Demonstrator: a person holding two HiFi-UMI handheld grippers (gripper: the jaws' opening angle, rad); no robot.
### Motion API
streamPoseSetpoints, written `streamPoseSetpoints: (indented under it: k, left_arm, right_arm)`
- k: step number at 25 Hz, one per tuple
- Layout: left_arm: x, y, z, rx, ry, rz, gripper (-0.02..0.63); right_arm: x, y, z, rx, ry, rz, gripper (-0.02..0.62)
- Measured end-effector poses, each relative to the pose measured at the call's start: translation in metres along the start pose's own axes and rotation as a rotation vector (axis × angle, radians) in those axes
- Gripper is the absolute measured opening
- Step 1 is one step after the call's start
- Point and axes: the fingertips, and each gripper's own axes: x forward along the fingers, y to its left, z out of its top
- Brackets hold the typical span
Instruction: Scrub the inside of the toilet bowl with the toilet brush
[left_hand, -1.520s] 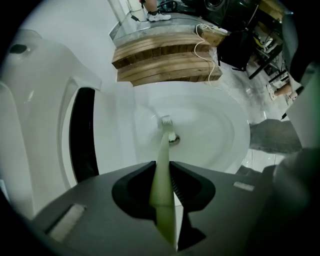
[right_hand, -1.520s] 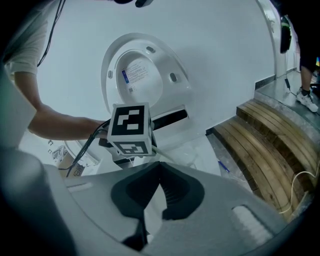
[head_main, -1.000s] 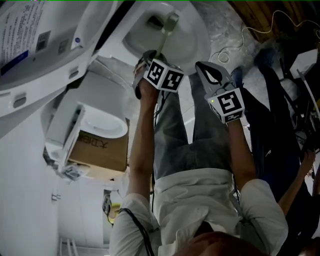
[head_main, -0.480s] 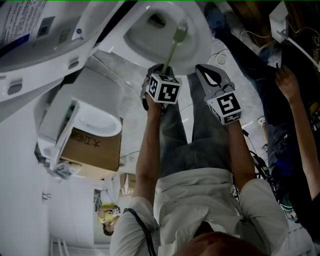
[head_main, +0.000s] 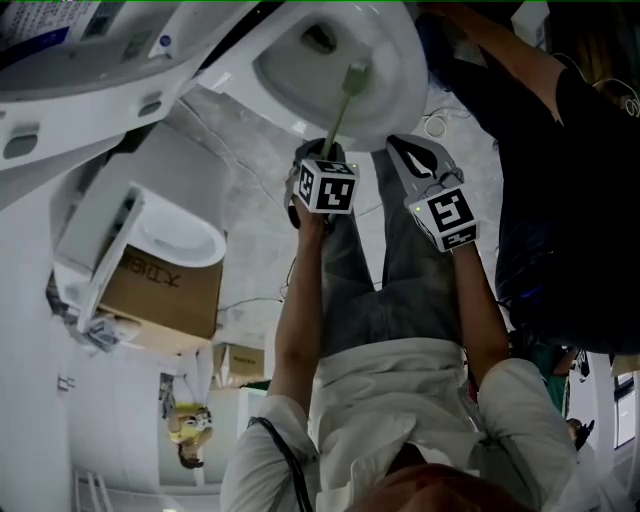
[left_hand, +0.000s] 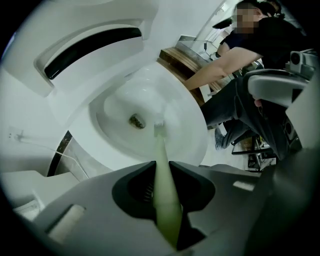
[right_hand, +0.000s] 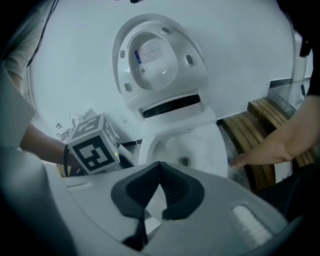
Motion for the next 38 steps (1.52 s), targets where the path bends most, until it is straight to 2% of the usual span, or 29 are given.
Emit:
streamPoseSetpoints:
  k: [8,19,26,31,38]
  left_arm:
    - [0.025,0.016,-0.005,-0.098,-0.007,0.056,0.1]
    - [0.055,0.042,0.013,-0.198,-0.002,0.108,0.1]
    - [0.073,0.058,0.031,-0.227,0.023,0.134,0.101]
    - [0.081,0.067,0.041,-0.219,0.038,0.138,0.101]
    - [0.066,0.055,0.034,-0.206,0.039,0.115,0.101]
  right_arm:
    - [0.014,0.007,-0.002,-0.046,0.032,0.046,0.005]
    - [0.025,0.008,0.002,-0.08,0.068,0.09,0.005]
    - [0.02,0.003,0.0,-0.085,0.075,0.081,0.005]
    - [0.016,0.003,-0.001,-0.074,0.063,0.059,0.005]
    - [0.004,0.005,0.001,-0.055,0.028,0.023,0.005]
